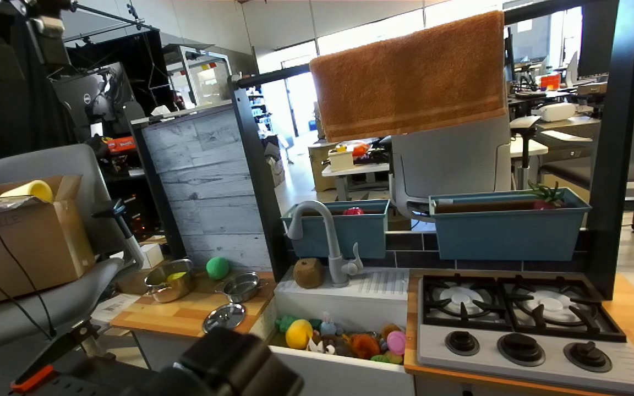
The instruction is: Put the lid on the right pot
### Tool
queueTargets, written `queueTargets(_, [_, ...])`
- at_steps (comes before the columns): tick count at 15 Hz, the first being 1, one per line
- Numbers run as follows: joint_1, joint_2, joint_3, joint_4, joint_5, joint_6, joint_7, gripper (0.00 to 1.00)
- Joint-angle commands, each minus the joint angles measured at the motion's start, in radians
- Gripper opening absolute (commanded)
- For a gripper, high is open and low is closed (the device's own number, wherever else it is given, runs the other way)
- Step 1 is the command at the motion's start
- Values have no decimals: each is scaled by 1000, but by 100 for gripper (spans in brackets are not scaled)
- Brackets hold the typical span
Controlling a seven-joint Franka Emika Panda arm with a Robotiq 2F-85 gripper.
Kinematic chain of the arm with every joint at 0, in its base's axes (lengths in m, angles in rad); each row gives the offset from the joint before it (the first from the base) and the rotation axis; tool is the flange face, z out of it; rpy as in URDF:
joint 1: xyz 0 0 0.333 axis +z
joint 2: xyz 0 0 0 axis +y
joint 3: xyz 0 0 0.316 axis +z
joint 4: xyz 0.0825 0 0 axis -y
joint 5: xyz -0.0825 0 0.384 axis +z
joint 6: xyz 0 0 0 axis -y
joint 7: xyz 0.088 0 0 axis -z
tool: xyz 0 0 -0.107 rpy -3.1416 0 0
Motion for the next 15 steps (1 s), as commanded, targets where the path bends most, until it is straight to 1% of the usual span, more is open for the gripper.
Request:
queueTargets(1, [5, 0, -4, 2, -3, -2, 2, 100])
queueTargets(4, [5, 0, -4, 2, -3, -2, 2, 100])
queueTargets(5, [6, 14, -8, -6, -8, 33, -12, 100])
queueTargets(7, [11, 63, -27, -16, -30, 100, -93, 100])
queueTargets(8, [16, 106, -50, -23, -33, 175, -164, 100])
queueTargets(9, [16, 139, -63, -27, -25, 226, -201, 100])
queueTargets(12, [14, 316, -91, -16, -34, 409, -317, 100])
queueTargets(15, [16, 490, -93, 19, -37, 551, -405, 100])
